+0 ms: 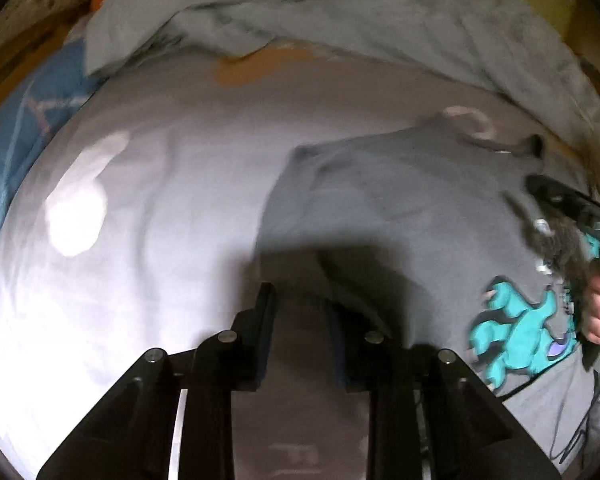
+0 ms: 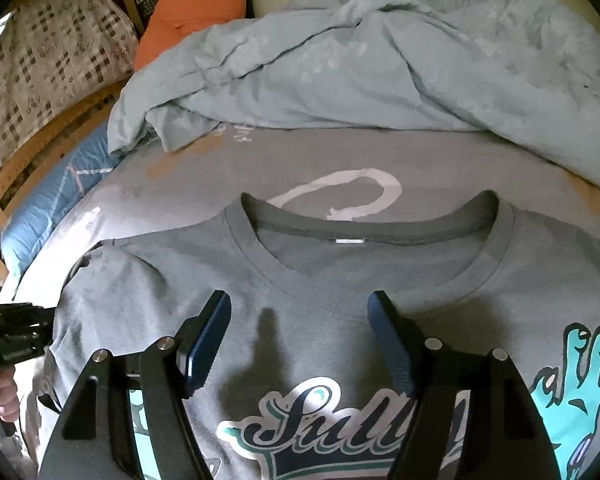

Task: Fold small clothes

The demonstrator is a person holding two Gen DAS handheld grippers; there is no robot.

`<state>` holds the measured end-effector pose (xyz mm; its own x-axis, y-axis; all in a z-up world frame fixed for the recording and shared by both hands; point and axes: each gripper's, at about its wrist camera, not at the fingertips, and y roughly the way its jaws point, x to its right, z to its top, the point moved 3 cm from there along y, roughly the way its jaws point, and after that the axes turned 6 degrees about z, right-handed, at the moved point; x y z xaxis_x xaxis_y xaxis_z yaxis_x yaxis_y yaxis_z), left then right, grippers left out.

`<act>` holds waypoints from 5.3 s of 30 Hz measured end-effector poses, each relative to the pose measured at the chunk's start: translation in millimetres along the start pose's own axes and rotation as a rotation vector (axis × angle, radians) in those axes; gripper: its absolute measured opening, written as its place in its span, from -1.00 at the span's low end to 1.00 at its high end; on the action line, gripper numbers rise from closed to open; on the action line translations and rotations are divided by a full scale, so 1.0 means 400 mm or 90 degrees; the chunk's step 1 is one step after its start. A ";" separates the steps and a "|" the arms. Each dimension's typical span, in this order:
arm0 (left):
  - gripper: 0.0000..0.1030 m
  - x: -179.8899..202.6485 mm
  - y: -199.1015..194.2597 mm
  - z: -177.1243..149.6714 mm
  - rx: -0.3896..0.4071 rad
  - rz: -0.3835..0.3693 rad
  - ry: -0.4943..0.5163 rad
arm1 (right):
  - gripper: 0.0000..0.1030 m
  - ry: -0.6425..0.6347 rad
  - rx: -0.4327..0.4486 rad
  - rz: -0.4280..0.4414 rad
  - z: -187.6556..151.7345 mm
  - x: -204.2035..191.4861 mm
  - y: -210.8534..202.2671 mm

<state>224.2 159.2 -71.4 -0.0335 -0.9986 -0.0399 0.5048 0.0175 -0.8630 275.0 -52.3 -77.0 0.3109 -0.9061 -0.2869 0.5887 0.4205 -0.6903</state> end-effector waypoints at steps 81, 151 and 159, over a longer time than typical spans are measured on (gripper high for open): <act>-0.84 -0.335 -0.097 0.101 0.075 0.213 -0.270 | 0.40 -0.034 -0.044 -0.056 -0.028 -0.007 0.038; 0.30 -0.407 0.052 -0.003 -0.080 0.133 -0.252 | -0.77 0.023 -0.062 -0.068 0.195 -0.049 0.234; 0.30 -0.380 -0.036 -0.076 -0.051 0.061 -0.260 | 0.25 -0.035 0.013 -0.139 0.209 -0.004 0.067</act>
<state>195.8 312.4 -68.2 0.3622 -0.9297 0.0669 0.4203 0.0988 -0.9020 352.5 -35.6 -39.6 0.2142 -0.9722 -0.0946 0.6615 0.2156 -0.7183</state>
